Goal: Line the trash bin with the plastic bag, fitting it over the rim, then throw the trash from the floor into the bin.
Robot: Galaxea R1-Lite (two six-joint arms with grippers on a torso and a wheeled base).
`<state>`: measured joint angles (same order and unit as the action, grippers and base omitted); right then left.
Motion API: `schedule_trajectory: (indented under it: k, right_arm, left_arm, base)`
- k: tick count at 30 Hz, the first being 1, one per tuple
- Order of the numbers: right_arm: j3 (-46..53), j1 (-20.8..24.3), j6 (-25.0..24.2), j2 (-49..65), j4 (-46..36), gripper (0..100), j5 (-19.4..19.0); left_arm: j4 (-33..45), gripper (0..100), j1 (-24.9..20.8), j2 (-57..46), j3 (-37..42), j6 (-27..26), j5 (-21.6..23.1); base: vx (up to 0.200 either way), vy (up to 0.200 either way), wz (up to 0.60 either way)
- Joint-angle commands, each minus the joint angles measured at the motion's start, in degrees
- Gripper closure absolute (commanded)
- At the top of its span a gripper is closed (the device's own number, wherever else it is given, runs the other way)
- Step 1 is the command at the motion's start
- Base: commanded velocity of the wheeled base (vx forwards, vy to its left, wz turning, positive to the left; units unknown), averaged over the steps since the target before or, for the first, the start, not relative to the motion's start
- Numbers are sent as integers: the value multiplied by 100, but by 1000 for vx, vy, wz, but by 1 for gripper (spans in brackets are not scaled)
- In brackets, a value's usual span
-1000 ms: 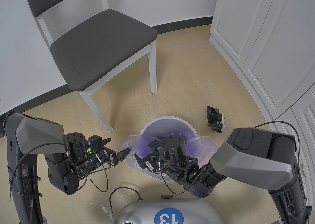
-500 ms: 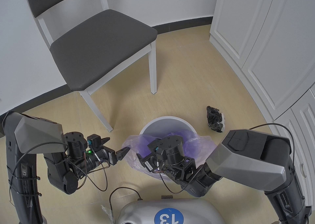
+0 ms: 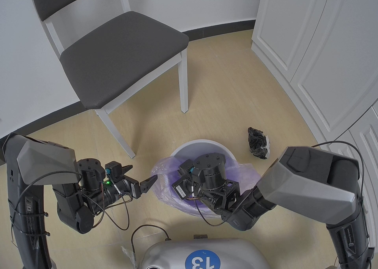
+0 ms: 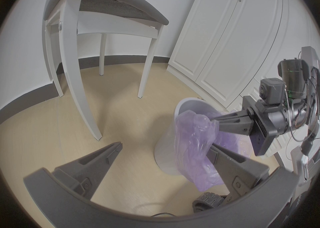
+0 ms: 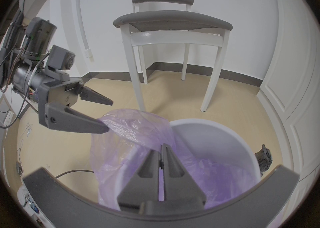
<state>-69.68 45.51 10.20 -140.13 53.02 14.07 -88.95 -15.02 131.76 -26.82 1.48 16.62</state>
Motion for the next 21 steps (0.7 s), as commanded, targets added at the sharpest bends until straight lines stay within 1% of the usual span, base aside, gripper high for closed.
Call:
schedule_trajectory:
  k: [1,5,11,13,14,17,21]
  right_arm:
    - [-221,-183,26,232,-345,100,-18]
    - [-564,-350,34,214,-635,100,-36]
    - [-1443,-481,43,170,-1224,100,-71]
    - [-1557,-481,43,144,-1268,100,-71]
    - [-1838,-473,43,65,-1399,100,-71]
    - [-2155,-420,43,-32,-1540,100,-71]
    - [-2366,-323,43,-190,-1558,100,-71]
  left_arm:
    - [-105,0,-10,-18,1,11,0]
    - [-105,0,-10,-18,1,2,0]
    - [-105,0,-27,-18,1,2,0]
    - [-105,0,-36,-18,1,2,0]
    - [-105,0,-36,-18,1,2,0]
    - [-105,0,-36,-18,10,2,0]
    - [-105,0,-36,-18,10,2,0]
  base:
    - [0,0,0]
    - [0,0,0]
    - [0,0,0]
    - [0,0,0]
    - [0,0,0]
    - [0,0,0]
    - [0,0,0]
